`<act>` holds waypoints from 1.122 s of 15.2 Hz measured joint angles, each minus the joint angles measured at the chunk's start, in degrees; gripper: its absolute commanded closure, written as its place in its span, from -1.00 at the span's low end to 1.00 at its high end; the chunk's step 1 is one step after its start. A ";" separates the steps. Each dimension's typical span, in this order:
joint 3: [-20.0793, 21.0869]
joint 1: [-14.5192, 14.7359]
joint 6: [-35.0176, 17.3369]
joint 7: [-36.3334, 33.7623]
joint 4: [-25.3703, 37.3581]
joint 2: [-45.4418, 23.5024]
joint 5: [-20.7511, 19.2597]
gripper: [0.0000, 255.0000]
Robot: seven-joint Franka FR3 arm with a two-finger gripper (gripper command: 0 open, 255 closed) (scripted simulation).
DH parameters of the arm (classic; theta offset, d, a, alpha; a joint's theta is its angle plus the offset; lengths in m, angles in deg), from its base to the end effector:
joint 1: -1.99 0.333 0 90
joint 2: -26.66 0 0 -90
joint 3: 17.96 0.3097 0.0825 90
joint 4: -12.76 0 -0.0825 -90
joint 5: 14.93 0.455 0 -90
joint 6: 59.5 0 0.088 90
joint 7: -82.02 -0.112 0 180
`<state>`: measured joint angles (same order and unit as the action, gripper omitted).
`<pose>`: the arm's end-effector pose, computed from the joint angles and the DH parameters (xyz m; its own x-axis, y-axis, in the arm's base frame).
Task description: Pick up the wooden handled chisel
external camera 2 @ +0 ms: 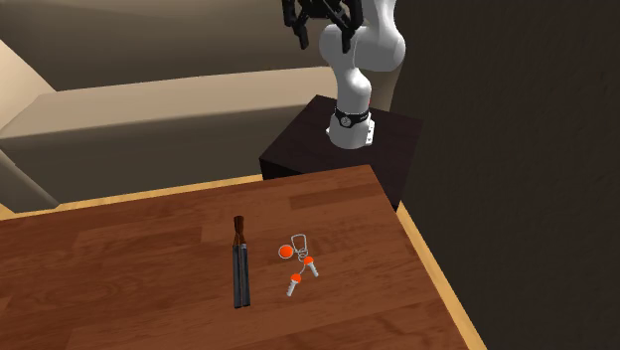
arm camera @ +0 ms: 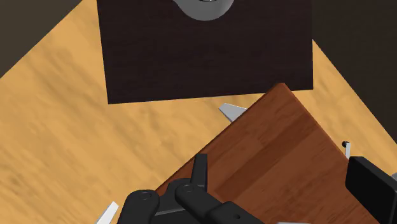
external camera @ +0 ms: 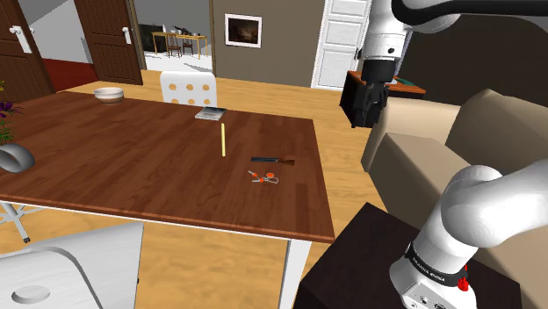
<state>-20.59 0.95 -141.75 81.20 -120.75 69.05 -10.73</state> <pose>0.3781 -0.0179 0.5670 0.9865 -0.0510 -0.1554 -0.0674 -0.9925 -0.1018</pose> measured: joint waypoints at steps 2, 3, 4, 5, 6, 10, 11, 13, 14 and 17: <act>-0.29 0.09 -0.83 0.77 -0.16 -0.70 -0.31 -1.00; -0.67 0.27 -2.11 1.88 -0.22 -1.94 -0.68 -1.00; -1.15 0.46 -3.75 3.24 -0.52 -3.31 -1.13 -1.00; -1.43 0.75 -5.59 4.46 -0.74 -4.92 -1.42 -1.00; -1.94 0.95 -7.04 5.94 -0.45 -6.61 -1.87 -1.00; -3.65 1.84 -13.31 11.66 -0.12 -13.04 -3.20 -1.00; -4.11 2.05 -14.79 13.16 0.51 -15.08 -3.46 -1.00; -4.68 2.59 -17.82 15.78 1.55 -19.02 -3.73 -1.00; -5.03 2.84 -19.43 17.20 2.43 -21.44 -3.80 -1.00; -5.46 3.72 -23.42 20.82 5.06 -27.84 -3.64 -1.00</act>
<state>-26.05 4.67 -165.17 102.02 -115.69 41.21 -14.37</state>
